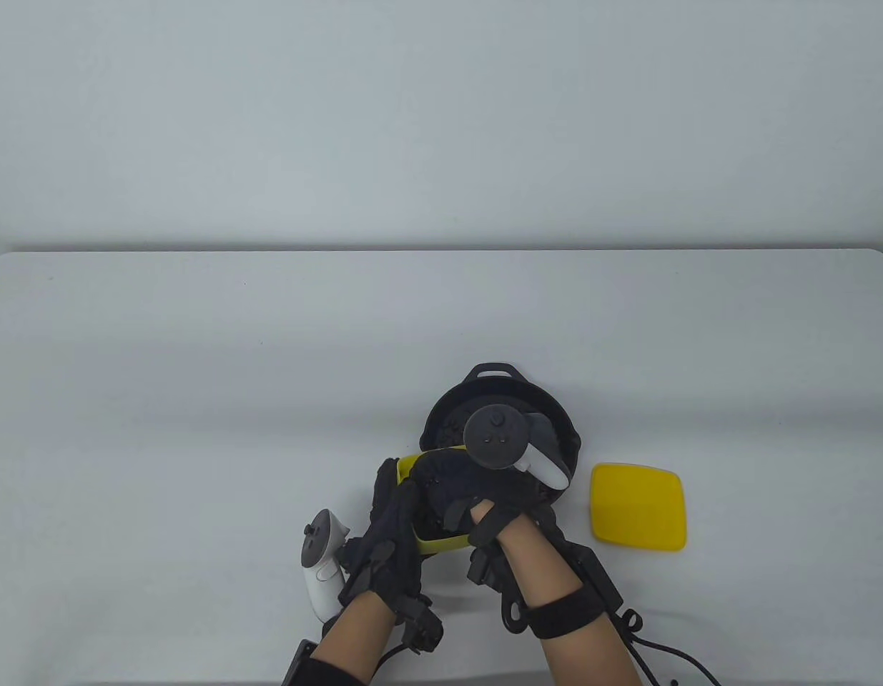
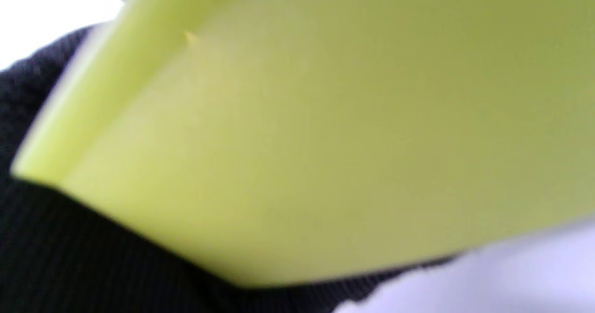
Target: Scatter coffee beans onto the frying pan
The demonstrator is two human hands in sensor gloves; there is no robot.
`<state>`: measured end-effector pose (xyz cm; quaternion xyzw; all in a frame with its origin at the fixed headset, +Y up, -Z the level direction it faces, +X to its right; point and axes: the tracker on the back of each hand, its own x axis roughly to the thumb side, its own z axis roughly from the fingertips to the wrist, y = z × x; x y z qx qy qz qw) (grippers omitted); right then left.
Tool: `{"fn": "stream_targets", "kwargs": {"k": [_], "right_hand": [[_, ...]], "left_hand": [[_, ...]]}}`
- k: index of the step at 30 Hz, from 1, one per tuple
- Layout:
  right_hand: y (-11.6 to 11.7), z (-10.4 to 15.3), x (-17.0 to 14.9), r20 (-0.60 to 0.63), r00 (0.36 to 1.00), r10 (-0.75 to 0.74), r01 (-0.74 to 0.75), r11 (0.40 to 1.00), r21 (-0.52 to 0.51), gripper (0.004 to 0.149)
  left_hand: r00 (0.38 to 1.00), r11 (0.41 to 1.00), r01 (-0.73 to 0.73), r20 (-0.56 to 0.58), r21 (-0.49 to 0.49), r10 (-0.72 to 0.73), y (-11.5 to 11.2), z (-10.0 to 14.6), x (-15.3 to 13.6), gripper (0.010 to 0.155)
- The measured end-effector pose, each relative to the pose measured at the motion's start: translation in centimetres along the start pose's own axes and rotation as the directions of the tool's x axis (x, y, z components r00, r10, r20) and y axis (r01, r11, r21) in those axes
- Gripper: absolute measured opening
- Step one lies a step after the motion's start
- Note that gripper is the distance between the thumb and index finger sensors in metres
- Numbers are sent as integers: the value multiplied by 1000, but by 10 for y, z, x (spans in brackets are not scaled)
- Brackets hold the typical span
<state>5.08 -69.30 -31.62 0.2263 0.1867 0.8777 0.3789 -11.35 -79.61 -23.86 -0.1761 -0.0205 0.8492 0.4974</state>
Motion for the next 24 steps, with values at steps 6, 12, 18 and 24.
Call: {"fn": "stream_targets", "kwargs": {"k": [6, 12, 18, 24], "right_hand": [[-13, 5, -7, 14, 993, -117, 117, 990, -74, 32], [-26, 10, -18, 27, 973, -228, 230, 966, -114, 32], [-37, 16, -28, -18, 966, -259, 254, 955, -153, 32], [-46, 20, -41, -49, 957, -287, 275, 946, -172, 32]], "left_hand": [[1000, 1000, -6, -10, 6, 6, -1, 1, 1, 78], [1000, 1000, 12, 15, 20, -13, 2, 1, 3, 78], [998, 999, 37, 43, 39, -39, 6, 1, 7, 78], [997, 997, 60, 48, 49, -62, 7, 2, 9, 78]]}}
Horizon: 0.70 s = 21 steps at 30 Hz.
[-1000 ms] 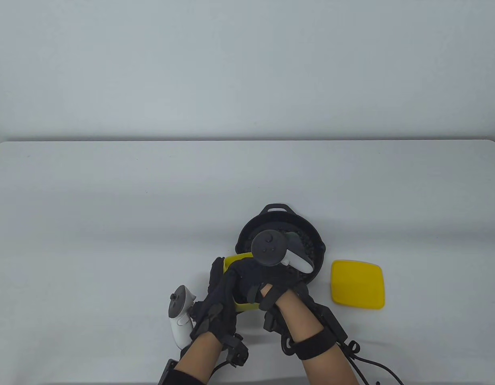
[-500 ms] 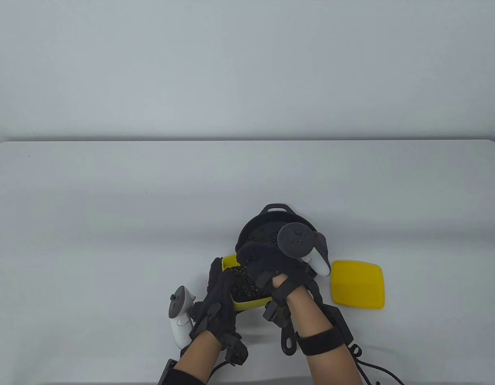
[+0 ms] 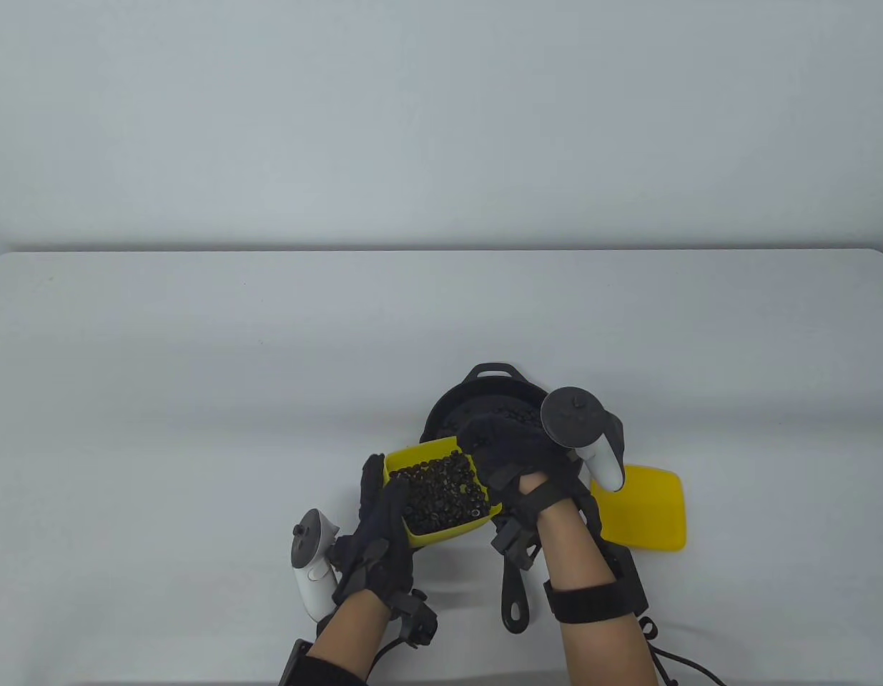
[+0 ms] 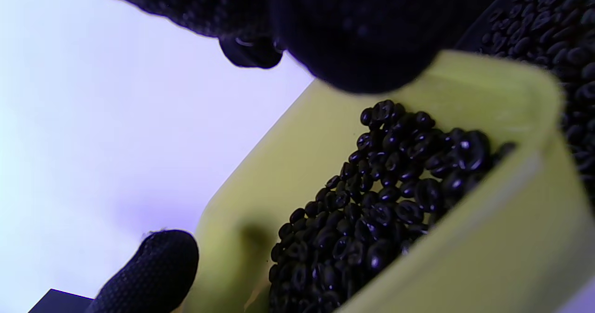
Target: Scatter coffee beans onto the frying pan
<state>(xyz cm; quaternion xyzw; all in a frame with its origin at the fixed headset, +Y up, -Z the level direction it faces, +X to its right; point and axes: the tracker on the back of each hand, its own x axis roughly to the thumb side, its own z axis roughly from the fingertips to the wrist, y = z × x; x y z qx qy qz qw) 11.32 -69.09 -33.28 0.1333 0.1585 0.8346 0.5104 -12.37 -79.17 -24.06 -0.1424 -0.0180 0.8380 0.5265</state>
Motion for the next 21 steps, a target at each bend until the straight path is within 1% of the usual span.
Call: {"fn": "stream_targets", "kwargs": {"k": [3, 5, 6, 9, 10, 13, 16, 18, 21], "right_hand": [[-5, -1, -7, -43, 998, 43, -41, 999, 36, 32], [-5, -3, -13, -75, 995, 72, -66, 995, 77, 32], [-5, -4, -18, -95, 992, 85, -77, 993, 84, 32], [-4, -6, -27, -124, 991, 50, -42, 997, 67, 32], [-5, -7, -31, -140, 989, 47, -42, 998, 35, 32], [-8, -7, -43, -199, 977, 84, -87, 996, -10, 32], [-9, -7, -54, -252, 965, 76, -91, 995, -47, 33], [-11, -6, -63, -291, 955, 61, -88, 993, -81, 34], [-12, -5, -68, -293, 955, 37, -68, 993, -96, 42]], "left_hand": [[1000, 1000, 18, 12, 4, -18, 0, -1, 1, 78], [999, 999, 46, 20, 4, -46, 2, -2, 2, 78], [999, 999, 38, 24, 2, -38, 2, -2, 2, 78], [999, 999, 40, 5, 18, -40, 4, -1, 1, 78], [999, 999, 38, 2, 27, -38, 5, -1, 1, 78], [1000, 999, -7, 8, 48, 7, 7, 0, 2, 78], [1000, 997, -27, 12, 76, 26, 10, 1, 2, 78], [1000, 996, -21, 14, 92, 20, 13, 1, 2, 78], [1000, 995, -24, 19, 101, 23, 15, 1, 3, 78]]}}
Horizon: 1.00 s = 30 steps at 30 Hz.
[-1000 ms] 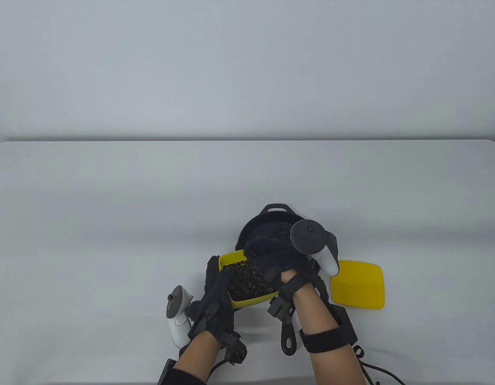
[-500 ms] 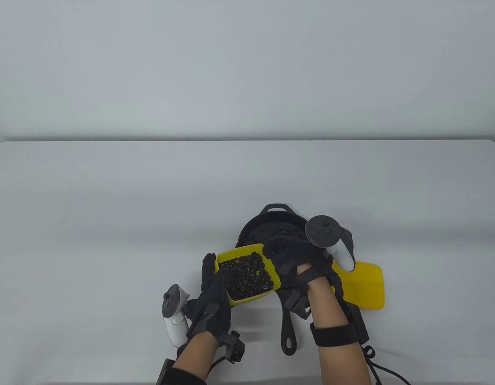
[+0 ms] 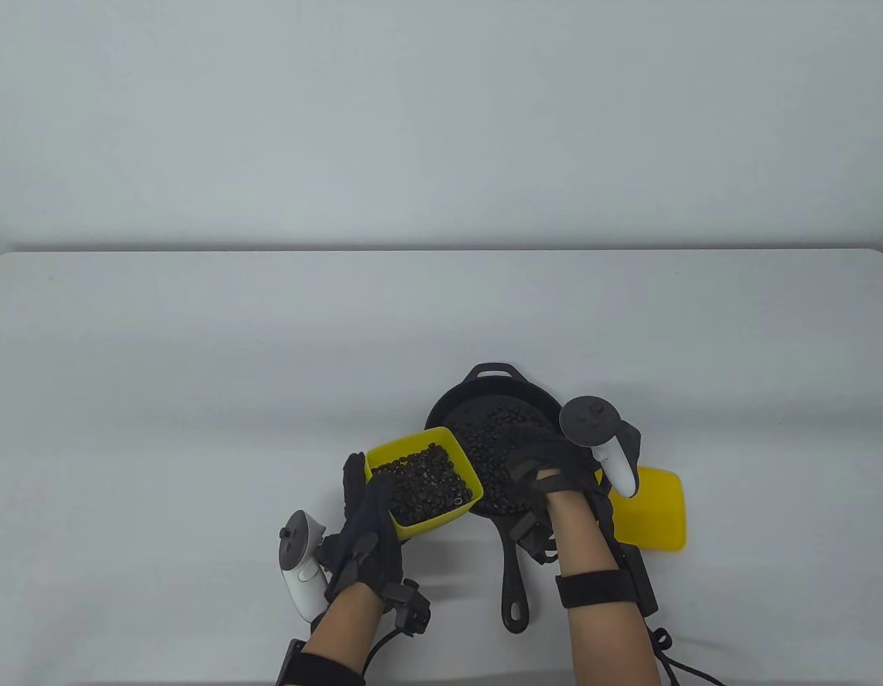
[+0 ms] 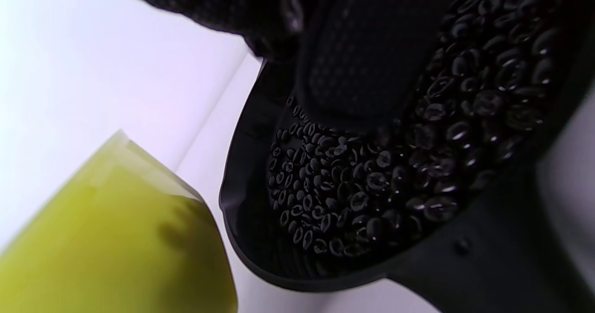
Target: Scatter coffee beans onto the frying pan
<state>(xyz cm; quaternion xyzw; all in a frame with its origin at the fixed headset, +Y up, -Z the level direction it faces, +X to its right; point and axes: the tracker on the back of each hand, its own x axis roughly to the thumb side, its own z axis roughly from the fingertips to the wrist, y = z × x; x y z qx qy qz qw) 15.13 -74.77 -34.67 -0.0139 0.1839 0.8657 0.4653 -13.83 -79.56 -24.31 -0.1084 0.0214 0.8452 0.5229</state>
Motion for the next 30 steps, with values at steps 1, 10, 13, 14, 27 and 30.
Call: {"fn": "stream_targets", "kwargs": {"k": [1, 10, 13, 14, 27, 30], "right_hand": [[-1, 1, -1, 5, 1000, -18, 18, 1000, -17, 44], [6, 5, -5, 198, 899, -391, 381, 921, 87, 97], [8, 4, -9, 199, 899, -391, 381, 920, 88, 95], [7, 5, -9, 202, 909, -364, 356, 931, 77, 97], [20, 32, 80, 382, 922, -67, -19, 976, 216, 60], [36, 31, 85, 355, 932, 69, -170, 950, 263, 66]], "left_hand": [[1000, 1000, -4, 1, 2, 4, 0, 0, 0, 78], [1000, 1000, -5, 3, -3, 5, 0, 0, -1, 78], [1000, 1000, 1, 3, -5, -1, 0, 0, -1, 78], [1000, 1000, 0, 4, -4, 0, 1, 0, -1, 78], [998, 997, 66, 1, -41, -67, -9, 0, 2, 78], [993, 992, 114, 31, -57, -112, -14, 2, 4, 78]]}}
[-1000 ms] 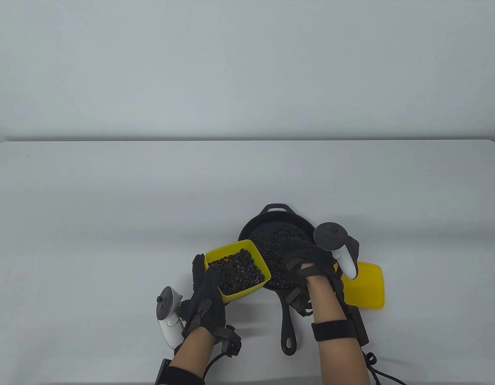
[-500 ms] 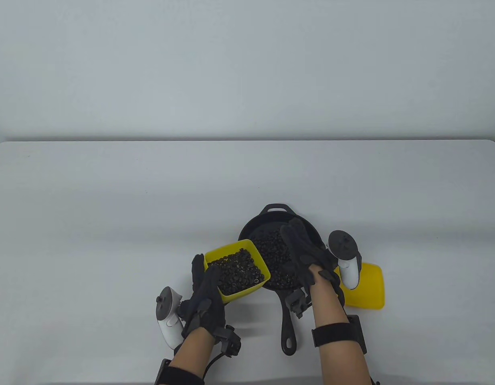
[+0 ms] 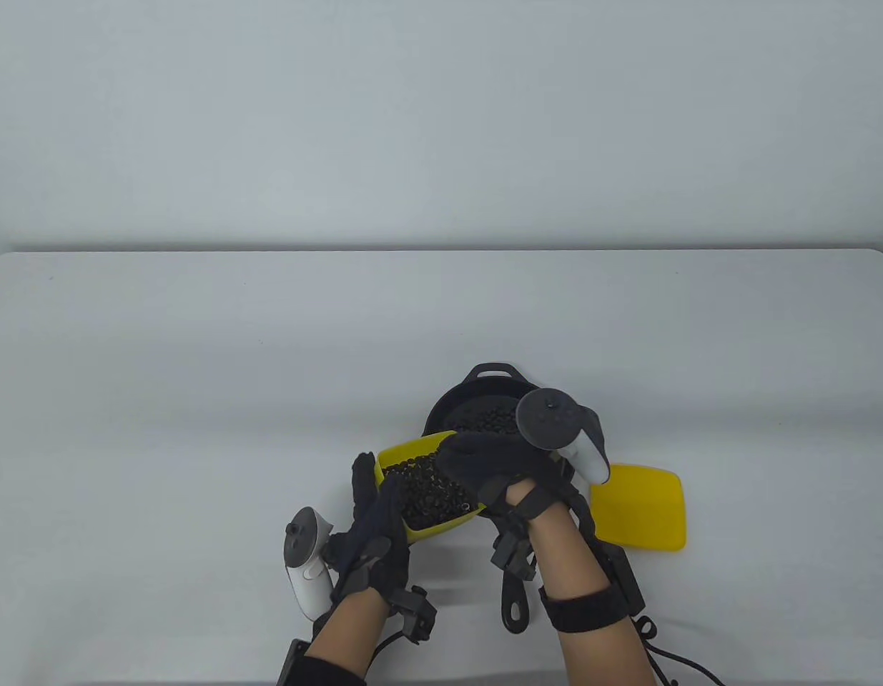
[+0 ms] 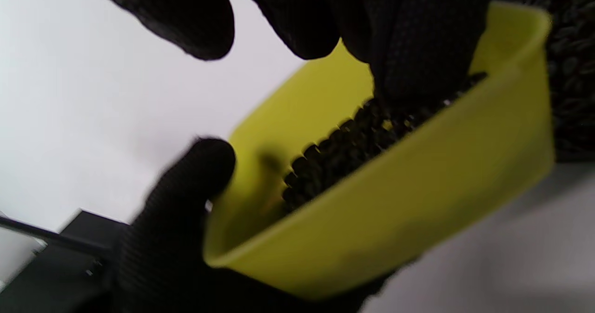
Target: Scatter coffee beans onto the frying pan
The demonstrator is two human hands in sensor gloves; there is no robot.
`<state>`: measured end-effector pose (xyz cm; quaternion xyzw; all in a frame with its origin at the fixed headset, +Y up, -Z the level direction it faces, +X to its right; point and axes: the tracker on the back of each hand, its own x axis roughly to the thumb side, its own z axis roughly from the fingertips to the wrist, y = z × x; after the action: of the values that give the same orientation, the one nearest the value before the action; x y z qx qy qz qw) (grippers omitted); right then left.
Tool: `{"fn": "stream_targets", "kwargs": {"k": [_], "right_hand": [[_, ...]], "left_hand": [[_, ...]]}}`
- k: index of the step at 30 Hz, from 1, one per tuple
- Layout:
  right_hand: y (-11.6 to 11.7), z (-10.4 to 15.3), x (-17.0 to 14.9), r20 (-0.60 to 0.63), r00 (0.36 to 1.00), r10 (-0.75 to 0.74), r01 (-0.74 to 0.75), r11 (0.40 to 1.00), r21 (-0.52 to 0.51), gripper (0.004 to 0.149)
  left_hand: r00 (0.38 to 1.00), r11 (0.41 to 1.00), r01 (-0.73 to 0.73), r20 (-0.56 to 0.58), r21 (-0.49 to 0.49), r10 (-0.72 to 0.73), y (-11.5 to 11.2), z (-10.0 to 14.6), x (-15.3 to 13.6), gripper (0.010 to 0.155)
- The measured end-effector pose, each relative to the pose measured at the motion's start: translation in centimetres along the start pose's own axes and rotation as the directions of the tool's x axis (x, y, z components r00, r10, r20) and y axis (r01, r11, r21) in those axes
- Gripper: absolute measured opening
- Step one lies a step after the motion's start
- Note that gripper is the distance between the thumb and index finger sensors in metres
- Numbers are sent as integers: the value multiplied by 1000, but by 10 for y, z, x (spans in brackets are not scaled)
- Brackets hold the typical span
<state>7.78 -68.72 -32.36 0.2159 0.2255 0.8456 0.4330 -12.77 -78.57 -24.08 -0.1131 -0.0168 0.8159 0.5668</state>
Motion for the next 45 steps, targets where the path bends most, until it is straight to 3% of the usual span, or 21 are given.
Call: {"fn": "stream_targets", "kwargs": {"k": [2, 5, 9, 11, 13, 16, 21, 26, 31, 35, 37, 40, 42, 43, 45], "right_hand": [[14, -10, -1, -47, 983, 178, -174, 981, 83, 78], [32, -16, 0, -37, 968, 247, -239, 960, 148, 85], [39, -19, 8, -29, 941, 338, -335, 939, 77, 57], [39, -20, 7, -38, 954, 298, -298, 955, 7, 42], [35, -18, 0, -65, 982, 177, -182, 980, -74, 37], [28, -16, -10, -35, 998, -58, 54, 993, -108, 37], [10, -6, -22, 0, 983, -185, 182, 964, -195, 37], [-16, 9, -44, 34, 934, -355, 346, 880, -326, 37], [-32, 23, -78, -67, 928, -366, 298, 838, -457, 38], [-27, 25, -99, -171, 923, -344, 192, 800, -568, 39], [-23, 24, -102, -160, 919, -360, 206, 785, -584, 43], [-15, 18, -106, 45, 863, -503, 456, 737, -498, 73], [-10, 13, -104, 165, 758, -632, 645, 687, -333, 99], [-9, 10, -103, 213, 713, -668, 701, 675, -231, 100], [-9, 10, -101, 207, 719, -663, 694, 701, -164, 101]], "left_hand": [[998, 999, 50, 37, -20, -49, -6, 1, 4, 78], [990, 991, 131, 53, -12, -130, -10, 4, 8, 77], [1000, 1000, 15, 19, -11, -15, -8, 2, 3, 77], [1000, 1000, -4, -5, -7, 4, -4, 1, 1, 78], [998, 999, -44, -32, -1, 44, 0, -1, -1, 78], [992, 994, -107, -71, 2, 107, 3, -1, -6, 78], [992, 995, -100, -70, 12, 101, 3, -2, -8, 78], [994, 996, -86, -66, 33, 88, 7, -1, -7, 78], [996, 993, -78, -44, 87, 82, 14, 0, -4, 77], [993, 988, -104, -43, 110, 109, 18, 0, -5, 77], [993, 989, -103, -42, 109, 108, 19, 0, -5, 78], [994, 989, -102, -36, 105, 107, 21, 1, -3, 78], [993, 989, -106, -32, 107, 110, 21, 1, -2, 77], [993, 988, -108, -28, 109, 112, 22, 1, -2, 77], [993, 987, -113, -24, 113, 116, 22, 1, -2, 77]]}}
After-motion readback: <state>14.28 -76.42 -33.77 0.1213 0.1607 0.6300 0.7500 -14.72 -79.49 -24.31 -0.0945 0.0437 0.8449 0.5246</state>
